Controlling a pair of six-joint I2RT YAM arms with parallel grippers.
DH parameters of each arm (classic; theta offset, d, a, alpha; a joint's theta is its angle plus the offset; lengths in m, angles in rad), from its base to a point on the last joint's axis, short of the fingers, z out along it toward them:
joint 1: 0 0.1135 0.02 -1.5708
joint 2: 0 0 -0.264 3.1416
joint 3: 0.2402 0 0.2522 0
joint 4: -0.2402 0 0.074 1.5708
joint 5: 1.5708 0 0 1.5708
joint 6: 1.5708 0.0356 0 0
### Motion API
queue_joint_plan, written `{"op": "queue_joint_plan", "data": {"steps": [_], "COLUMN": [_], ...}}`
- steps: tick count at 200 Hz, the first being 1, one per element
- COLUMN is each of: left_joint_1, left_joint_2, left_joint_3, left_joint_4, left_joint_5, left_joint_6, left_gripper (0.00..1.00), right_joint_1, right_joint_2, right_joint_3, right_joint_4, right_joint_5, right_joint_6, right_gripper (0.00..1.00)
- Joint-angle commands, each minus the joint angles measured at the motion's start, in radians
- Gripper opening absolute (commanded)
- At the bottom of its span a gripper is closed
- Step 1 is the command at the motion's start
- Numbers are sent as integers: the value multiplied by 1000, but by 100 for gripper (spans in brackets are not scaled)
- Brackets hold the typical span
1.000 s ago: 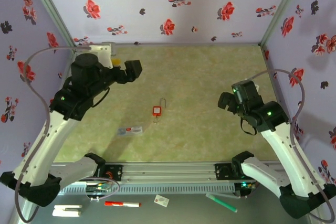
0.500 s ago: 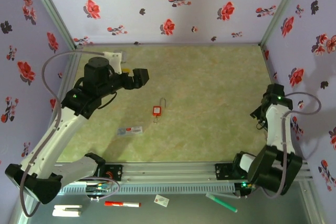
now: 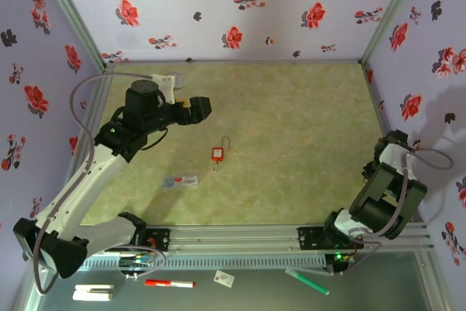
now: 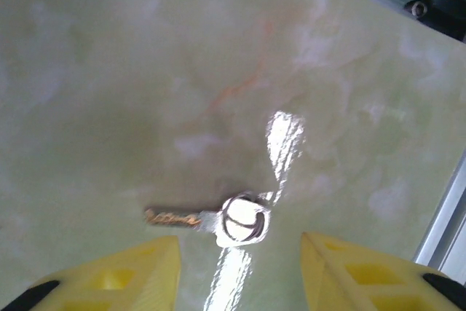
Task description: Unlock with the key
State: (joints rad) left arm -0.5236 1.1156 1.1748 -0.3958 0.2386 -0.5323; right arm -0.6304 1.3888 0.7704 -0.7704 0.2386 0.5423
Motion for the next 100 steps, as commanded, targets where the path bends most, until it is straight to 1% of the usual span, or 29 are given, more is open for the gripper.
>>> {"op": "queue_joint_plan", "data": {"steps": [1, 26, 45, 74, 100], "left_joint_1": [9, 13, 14, 17, 21], "left_joint_2": [10, 22, 28, 35, 37], "left_joint_3": [-14, -20, -23, -26, -27], "left_joint_4": [44, 47, 52, 54, 52], "left_joint_5": [20, 29, 37, 44, 54], "left_joint_6": [-20, -28, -31, -37, -40], "left_gripper": [100, 100, 100, 100, 100], "right_joint_1": [-26, -27, -27, -29, -29], "right_joint_2": [17, 27, 37, 68, 57], "right_joint_3": [-17, -28, -36, -42, -46], "right_joint_4": [36, 54, 64, 69, 69], "right_joint_5": [29, 12, 0, -13, -13], "right_joint_6": [9, 11, 9, 21, 22], "right_gripper": [45, 45, 37, 37, 36]}}
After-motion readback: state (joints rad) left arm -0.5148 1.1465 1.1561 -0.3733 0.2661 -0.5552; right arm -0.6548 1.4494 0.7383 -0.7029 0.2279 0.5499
